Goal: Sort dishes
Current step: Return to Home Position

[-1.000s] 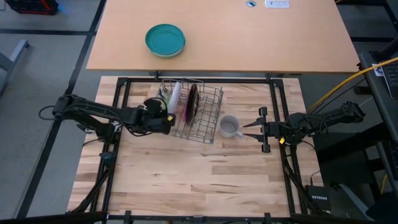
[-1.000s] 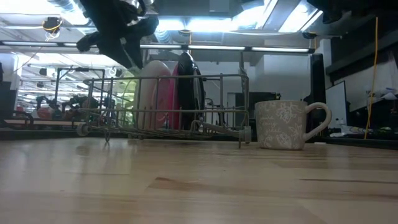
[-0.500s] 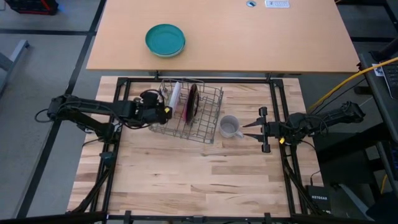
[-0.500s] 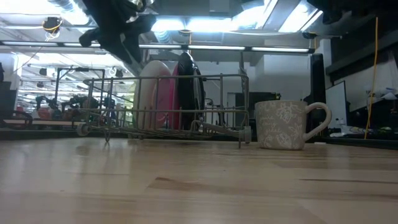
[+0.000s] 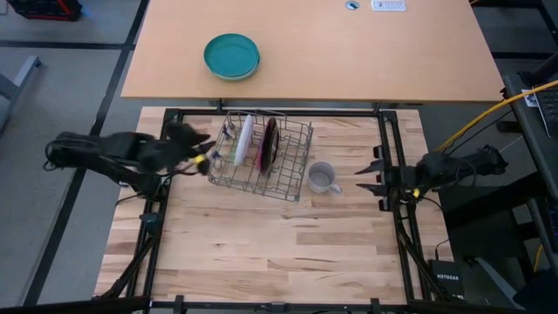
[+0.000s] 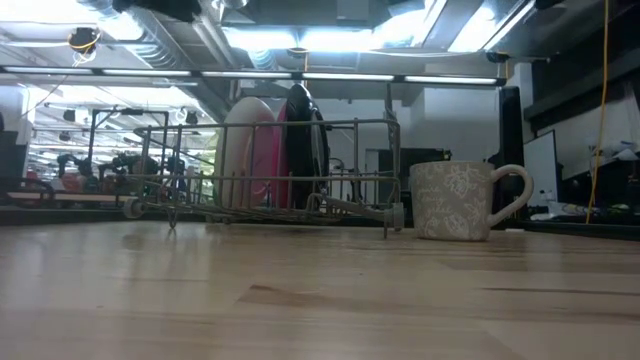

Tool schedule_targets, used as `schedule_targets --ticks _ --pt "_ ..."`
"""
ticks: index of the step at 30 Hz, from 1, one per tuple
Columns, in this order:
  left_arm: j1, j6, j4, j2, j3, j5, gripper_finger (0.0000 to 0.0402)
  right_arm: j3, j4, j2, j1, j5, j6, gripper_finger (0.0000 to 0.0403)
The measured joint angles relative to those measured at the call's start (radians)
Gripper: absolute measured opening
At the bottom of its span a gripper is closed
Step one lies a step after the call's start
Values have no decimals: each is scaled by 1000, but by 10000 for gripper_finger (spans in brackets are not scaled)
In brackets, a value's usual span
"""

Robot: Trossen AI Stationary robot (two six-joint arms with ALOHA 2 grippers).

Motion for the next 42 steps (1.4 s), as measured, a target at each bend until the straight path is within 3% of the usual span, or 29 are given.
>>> schedule_targets --ticks 4,8,12,16,23,26,36,42 --pt "-87 34 -8 -145 -57 -7 114 0 -88 -87 0 26 -55 138" --pt "-152 36 73 -274 -217 -15 114 0 -196 -136 0 117 -79 138" --pt "-193 123 316 -383 -445 -15 114 -1 -291 -147 0 214 -79 138" --pt "-206 252 612 -461 -656 14 114 -36 -288 -149 0 229 -76 138" --pt "-205 402 944 -575 -888 103 114 -147 -257 -150 0 303 0 138" --pt "-205 442 977 -636 -933 105 114 -197 -242 -150 0 343 55 138" --pt "-205 634 942 -913 -964 105 114 -315 -113 -186 0 334 78 138" --pt "-192 647 831 -916 -964 80 114 -363 -133 -277 0 333 124 138"
